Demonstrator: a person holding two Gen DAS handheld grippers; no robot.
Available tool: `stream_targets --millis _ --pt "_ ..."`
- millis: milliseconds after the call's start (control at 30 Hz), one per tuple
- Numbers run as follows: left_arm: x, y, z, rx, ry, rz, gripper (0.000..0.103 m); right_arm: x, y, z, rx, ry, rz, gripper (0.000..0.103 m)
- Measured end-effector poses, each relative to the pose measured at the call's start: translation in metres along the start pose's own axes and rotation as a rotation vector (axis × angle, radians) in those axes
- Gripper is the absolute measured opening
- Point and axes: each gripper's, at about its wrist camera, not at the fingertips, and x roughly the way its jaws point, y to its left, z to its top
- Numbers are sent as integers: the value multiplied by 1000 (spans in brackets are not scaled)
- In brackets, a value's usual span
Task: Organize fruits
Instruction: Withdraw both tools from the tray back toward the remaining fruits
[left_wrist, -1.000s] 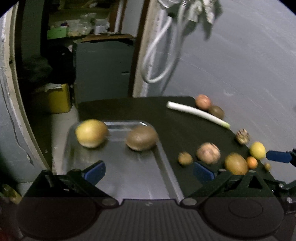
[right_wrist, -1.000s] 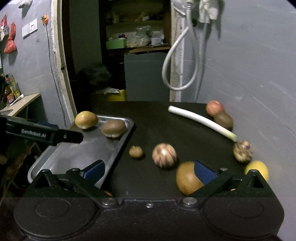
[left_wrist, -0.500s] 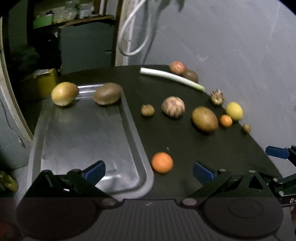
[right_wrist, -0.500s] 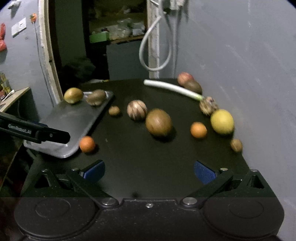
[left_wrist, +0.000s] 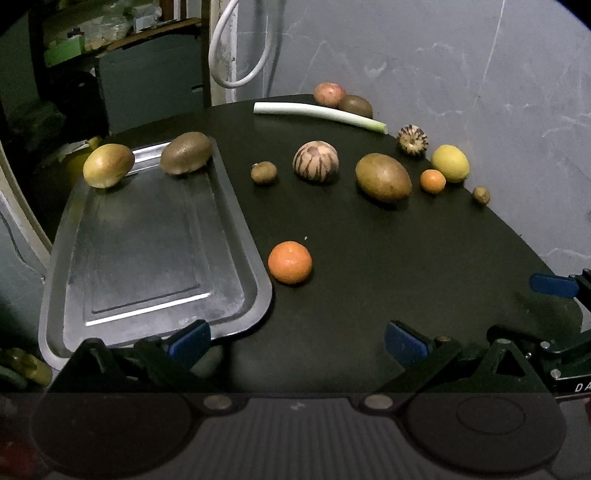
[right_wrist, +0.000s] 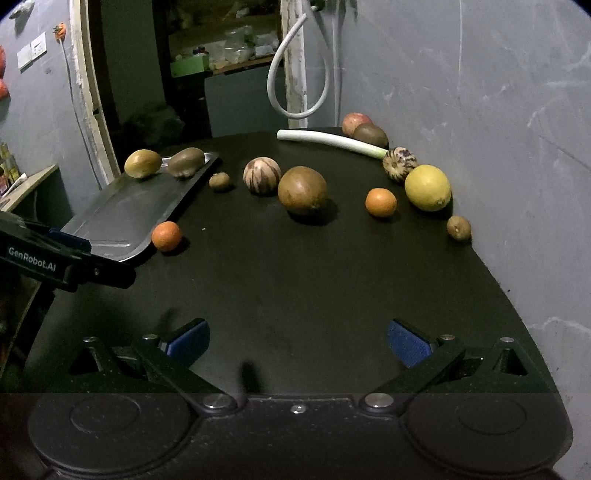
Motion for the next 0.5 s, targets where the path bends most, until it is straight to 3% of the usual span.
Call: stream_targets --millis 200,500 --pt "1 -3 2 41 -14 30 102 9 -9 9 -43 5 27 102" --pt "11 -6 25 284 -19 86 102 37 -30 55 -67 -6 120 102"
